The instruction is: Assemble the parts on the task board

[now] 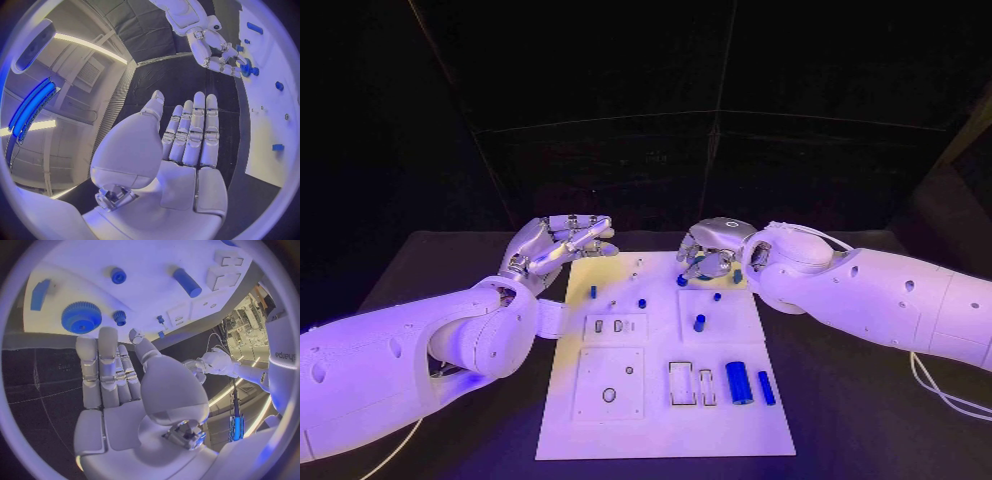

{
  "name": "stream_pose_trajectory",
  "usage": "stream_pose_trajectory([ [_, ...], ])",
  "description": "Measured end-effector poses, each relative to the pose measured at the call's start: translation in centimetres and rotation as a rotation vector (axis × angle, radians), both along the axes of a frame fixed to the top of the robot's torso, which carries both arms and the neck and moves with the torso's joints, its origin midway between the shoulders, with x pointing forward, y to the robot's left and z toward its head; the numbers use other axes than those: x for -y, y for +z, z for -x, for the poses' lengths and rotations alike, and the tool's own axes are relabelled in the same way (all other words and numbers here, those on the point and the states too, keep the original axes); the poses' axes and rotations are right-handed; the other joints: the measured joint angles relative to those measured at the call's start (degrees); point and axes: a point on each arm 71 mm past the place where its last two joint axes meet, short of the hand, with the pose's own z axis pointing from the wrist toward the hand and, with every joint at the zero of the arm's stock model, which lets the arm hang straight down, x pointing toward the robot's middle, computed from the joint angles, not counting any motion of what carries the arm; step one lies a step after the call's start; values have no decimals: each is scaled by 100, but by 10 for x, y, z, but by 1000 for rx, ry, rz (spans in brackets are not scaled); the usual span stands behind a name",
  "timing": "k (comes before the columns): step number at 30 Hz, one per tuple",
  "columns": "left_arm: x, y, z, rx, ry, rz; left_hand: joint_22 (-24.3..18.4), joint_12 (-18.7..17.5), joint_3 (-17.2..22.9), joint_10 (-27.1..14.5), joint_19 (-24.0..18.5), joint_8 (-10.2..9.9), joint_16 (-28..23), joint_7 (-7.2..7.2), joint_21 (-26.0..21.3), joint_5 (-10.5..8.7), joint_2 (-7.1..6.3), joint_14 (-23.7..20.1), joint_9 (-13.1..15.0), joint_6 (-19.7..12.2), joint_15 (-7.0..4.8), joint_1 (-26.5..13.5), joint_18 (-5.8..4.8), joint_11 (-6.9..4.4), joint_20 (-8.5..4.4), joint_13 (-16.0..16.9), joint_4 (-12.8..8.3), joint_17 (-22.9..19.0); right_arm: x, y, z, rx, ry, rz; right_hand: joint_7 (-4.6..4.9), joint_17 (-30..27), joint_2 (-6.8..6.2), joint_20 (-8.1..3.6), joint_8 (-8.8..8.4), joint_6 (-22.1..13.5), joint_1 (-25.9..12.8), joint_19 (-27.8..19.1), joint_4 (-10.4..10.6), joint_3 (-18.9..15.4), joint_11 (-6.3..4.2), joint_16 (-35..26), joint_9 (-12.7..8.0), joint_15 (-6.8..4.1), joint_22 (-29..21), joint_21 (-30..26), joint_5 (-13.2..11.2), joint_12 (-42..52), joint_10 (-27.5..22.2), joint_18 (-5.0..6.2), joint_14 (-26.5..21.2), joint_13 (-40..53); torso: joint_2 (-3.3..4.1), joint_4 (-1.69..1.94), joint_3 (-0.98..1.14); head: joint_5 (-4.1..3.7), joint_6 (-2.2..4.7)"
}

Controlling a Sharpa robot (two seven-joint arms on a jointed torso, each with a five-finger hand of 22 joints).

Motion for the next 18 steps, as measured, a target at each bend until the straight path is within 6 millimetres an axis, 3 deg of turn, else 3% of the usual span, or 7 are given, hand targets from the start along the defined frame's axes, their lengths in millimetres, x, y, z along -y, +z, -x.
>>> stream_pose_trajectory([
  [2, 1, 0, 0, -1, -2, 0, 0, 0, 0, 0, 0, 0, 0, 0, -23, 0, 0, 0, -4, 0, 0, 0, 0, 0, 0, 0, 0, 0, -1, -1, -1, -1, -3, 12, -12, 365, 2, 14, 0, -45, -2, 108, -15, 16, -18, 365, 0, 0, 301, 215, 0, 0, -19, 1, 0, 0, 9, 2, -1, -5, -7],
  [5, 1, 1, 0, 0, -4, 0, -7, -12, 0, 0, 0, 0, -13, 0, -23, 0, 0, 0, -5, 0, 0, 0, 0, 0, 0, 0, 0, 6, -1, -1, -1, -3, -4, 27, -12, 759, 2, 23, 0, -45, -2, 179, 9, 40, -16, 779, 0, 0, 641, 464, 0, 0, -58, -88, 0, 0, 21, 5, -1, -8, -19],
  [18, 1, 4, -2, 5, -7, -1, -10, -26, 0, 0, 0, 0, -24, 0, -22, 0, 0, 0, -5, 0, 0, 0, -1, 0, 0, -1, 0, 8, -5, -5, -5, -27, -6, 75, -11, 1221, 2, 38, 0, -84, -1, 272, 12, 100, 3, 1266, 1, 0, 1034, 737, -21, 0, -81, -87, -1, -1, 73, 9, -1, 15, -52],
])
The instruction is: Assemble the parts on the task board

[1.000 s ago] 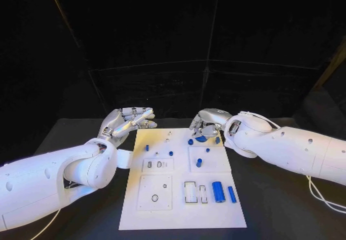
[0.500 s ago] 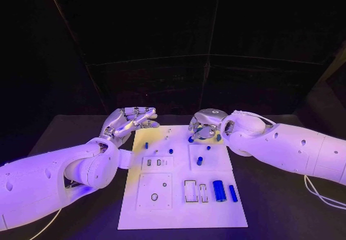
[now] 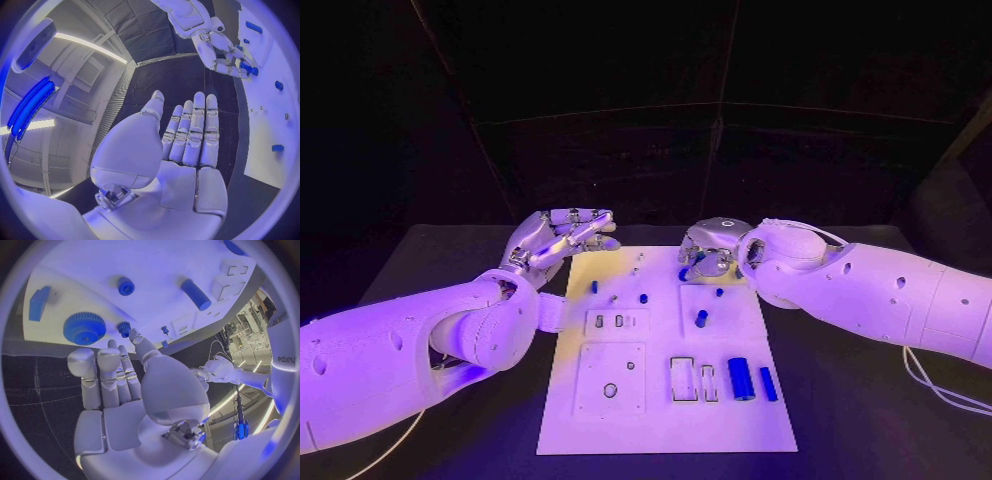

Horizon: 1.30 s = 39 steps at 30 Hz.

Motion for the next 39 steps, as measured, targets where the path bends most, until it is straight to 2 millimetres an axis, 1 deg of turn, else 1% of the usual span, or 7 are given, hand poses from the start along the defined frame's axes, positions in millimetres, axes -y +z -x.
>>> stream_pose_trajectory([
  [2, 0, 0, -1, 0, 0, 0, 0, 0, 0, 0, 0, 0, 0, 0, 0, 0, 0, 0, 0, 0, 0, 0, -1, 0, 0, 0, 0, 0, 0, -1, -1, -4, -1, 6, 0, 52, 2, 1, 0, 0, 2, 35, 18, 29, 0, 59, 0, 0, 53, 39, 0, 0, 0, 1, 0, 0, 11, 3, 1, 8, -9],
  [4, 0, 0, -1, 0, 0, -1, -1, 0, 0, 0, 0, -7, 0, 0, 0, 0, 21, 0, 0, 0, 0, -21, -1, 0, 0, 0, 0, 3, 0, -1, -1, -8, 0, 10, 0, 130, 25, 17, 0, 0, 25, 78, -4, 52, 0, 136, 0, 0, 141, 100, 0, 0, 0, -91, 0, 0, 20, 8, 1, 13, -16],
  [20, -2, 1, -3, 1, 1, -3, -13, -24, -16, 0, 0, -21, -25, 0, -21, 0, 21, 0, 1, 0, 0, -21, -1, 0, 0, 0, -16, 13, -4, -4, -4, -28, 3, 33, -35, 600, 31, -14, 0, 152, 30, 314, 8, 276, -61, 608, 0, 21, 669, 411, 1, 28, 106, -90, 20, 4, 69, 21, 4, 48, -38],
  [23, -1, 1, -3, 1, 0, -3, -13, -24, -16, 0, 0, -21, -25, 0, -21, 0, 21, 0, 1, 0, 0, -21, -1, 0, 0, 0, -16, 13, -5, -4, -5, -29, 3, 35, -36, 669, 62, -6, 0, 191, 61, 348, 2, 392, -63, 712, 0, 20, 753, 480, 1, 29, 148, -179, 20, 1, 73, 21, 4, 54, -43],
  [34, -1, 2, -4, 1, -1, -4, -33, -62, -32, 0, 0, -62, -49, 0, -44, 0, 21, 0, -6, 0, 0, -21, -1, 0, 0, -1, -32, 28, -8, -3, -5, -27, 8, 34, -68, 933, 210, -34, 35, 436, 234, 583, -99, 928, -92, 998, -2, 4, 1174, 734, -246, 49, 387, -179, 36, -2, 77, 21, 4, 70, -66],
  [36, -2, 2, -4, 0, 0, -4, -33, -62, -32, 0, 19, -62, -49, 16, -44, 0, 41, 0, -6, -17, 0, -41, -1, 0, -18, -1, -32, 32, -9, -3, -4, -20, 13, 26, -83, 1016, 211, -46, 79, 516, 246, 655, -101, 1017, -115, 1069, -2, -22, 1317, 806, -289, 85, 467, -269, 20, 6, 77, 20, 5, 77, -63],
  [39, -3, 2, -4, 0, 2, -5, -40, -84, -32, 0, 19, -62, -49, 21, -44, 0, 47, 0, -6, -22, 0, -47, -2, 0, -18, -1, -32, 32, -9, -1, -1, 3, 21, 3, -85, 1053, 197, -54, 107, 571, 261, 663, -82, 1080, -136, 1087, -2, -22, 1395, 825, -314, 85, 528, -269, 20, 24, 77, 17, 7, 83, -46],
])
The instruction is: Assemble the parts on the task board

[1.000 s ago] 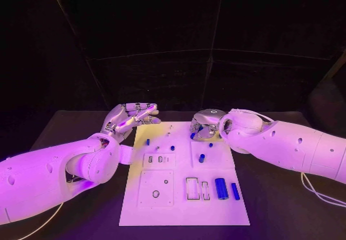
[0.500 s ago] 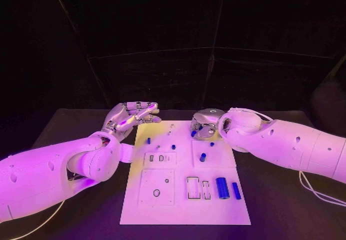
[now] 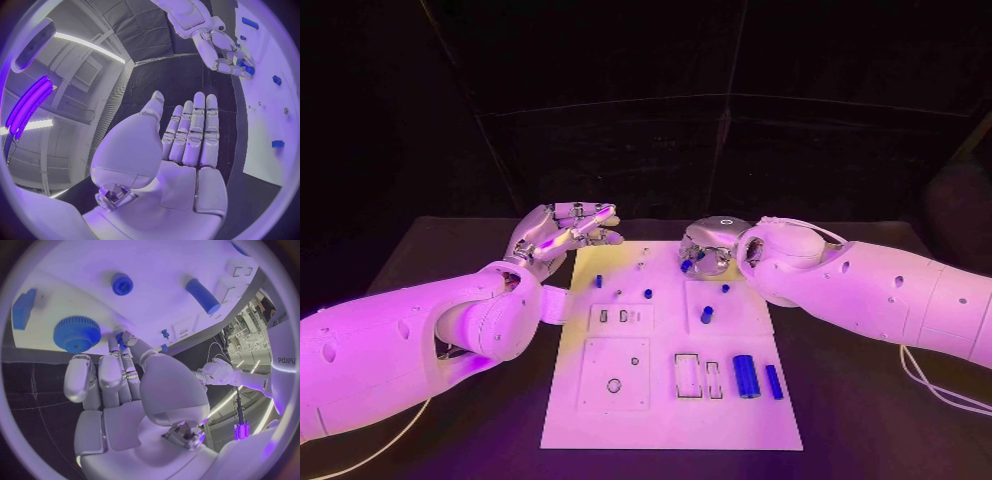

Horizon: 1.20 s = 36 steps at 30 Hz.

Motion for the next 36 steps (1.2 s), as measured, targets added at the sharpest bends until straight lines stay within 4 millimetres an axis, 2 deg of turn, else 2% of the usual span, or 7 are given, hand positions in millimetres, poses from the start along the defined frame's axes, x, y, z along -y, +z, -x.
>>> stream_pose_trajectory([
  [5, -2, 1, -1, 1, 5, -2, 0, 0, 0, 0, 0, -1, 0, 0, -22, 0, 0, 0, 0, 0, 0, 0, 0, 0, 0, 0, 0, 5, -3, 6, 3, 47, 10, -51, 3, 9, -8, -20, 6, 6, 6, 20, 9, 55, -9, 40, 0, 0, 47, 40, -57, -18, 9, 1, 0, 13, 3, 0, -1, 13, 47],
  [7, -2, 1, -1, 1, 6, -3, -9, -7, -3, 0, 20, -34, -27, 0, -22, 0, 0, 0, 0, 0, 0, 0, -1, 0, 19, 0, -3, 10, -4, 7, 3, 58, 10, -64, 3, 9, -22, -20, 3, 6, -8, 20, 9, 56, -8, 76, 0, 0, 57, 40, -64, -68, 8, 1, 0, 12, 4, 0, -2, 25, 36],
  [10, -3, 1, -2, 0, 8, -5, -23, -45, -24, 0, 21, -43, -44, 21, -62, 0, 0, 0, 0, -21, 0, 0, 0, 0, 19, 0, -24, 14, -8, 9, 2, 72, 7, -80, 3, 19, -115, 0, -41, 6, -101, 40, 104, 148, 14, 78, 1, 0, 65, 40, -64, -80, -14, 1, 0, 3, 7, 0, -1, 36, 17],
  [16, -3, 1, -2, -4, 10, -7, -30, -45, -24, -21, 21, -43, -67, 21, -62, 0, 0, 0, 1, -21, 0, 0, -1, 22, 19, 0, -24, 20, -21, 10, -3, 91, 0, -103, 7, 35, -207, 0, -55, 2, -196, 39, 201, 183, 14, 110, 18, 0, 88, 65, -64, -102, -14, 1, 0, -4, 15, 0, 1, 45, 20],
  [24, -3, 1, -2, -7, 10, -9, -34, -45, -24, -21, 21, -43, -67, 21, -62, 0, 0, -13, 1, -21, 13, 0, -1, 22, 19, 0, -24, 20, -37, 10, -10, 110, -14, -120, 26, 49, -223, 0, -86, -18, -259, 39, 259, 201, 34, 139, 14, 1, 95, 65, -64, -102, -35, 2, 0, -7, 18, 7, 1, 53, 42],
  [36, 0, 2, -4, -8, 6, -10, -41, -66, -23, -21, 21, -66, -87, 21, -62, 0, 0, -21, 1, -21, 21, 0, -1, 22, 19, 0, -23, 26, -53, 10, -19, 120, -22, -127, 35, 58, -251, 0, -108, -28, -286, 39, 341, 256, 55, 173, -3, 1, 111, 85, -65, -102, -56, 3, 0, -8, 24, 9, 4, 82, 122],
])
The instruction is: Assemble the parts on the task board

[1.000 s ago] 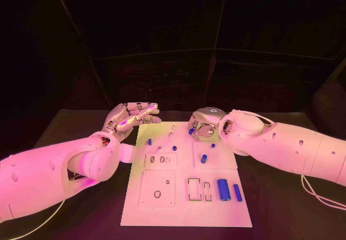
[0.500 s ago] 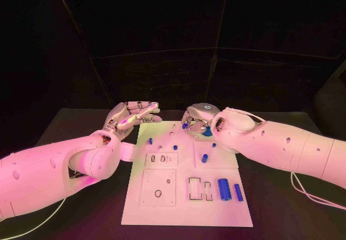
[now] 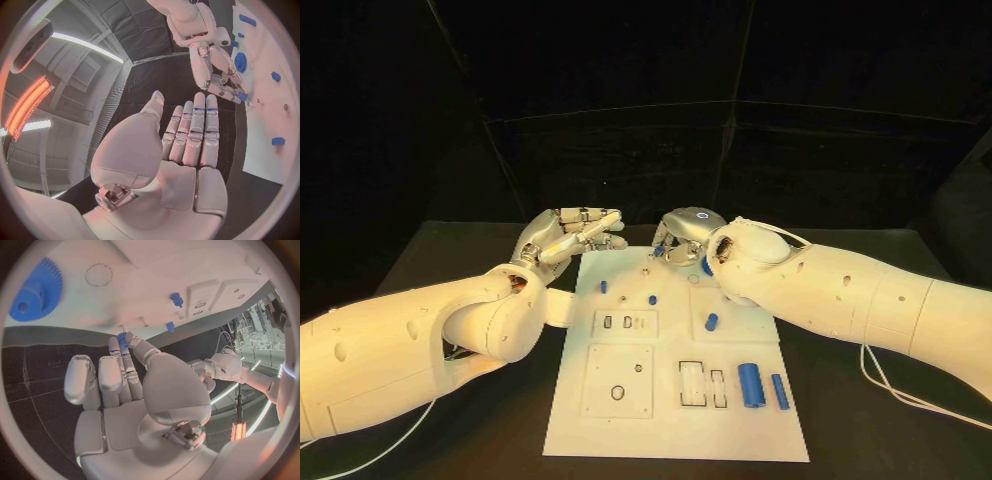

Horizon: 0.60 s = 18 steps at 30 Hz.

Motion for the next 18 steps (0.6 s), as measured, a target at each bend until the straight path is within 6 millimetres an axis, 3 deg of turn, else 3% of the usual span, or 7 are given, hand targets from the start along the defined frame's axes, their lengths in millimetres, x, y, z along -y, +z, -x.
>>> stream_pose_trajectory([
  [18, 1, 6, -2, 11, -3, 0, -6, 0, 0, 0, 0, -1, 0, 0, -26, 0, 0, 0, 0, 0, 0, 0, 0, 0, 0, 0, 0, 5, -15, -2, -4, -5, 6, 6, -1, -1, -53, 0, -6, -46, -52, 0, 40, 41, -2, 0, 5, 0, 3, 0, 30, 0, -42, 1, 0, -4, 13, -14, 2, 37, -18],
])
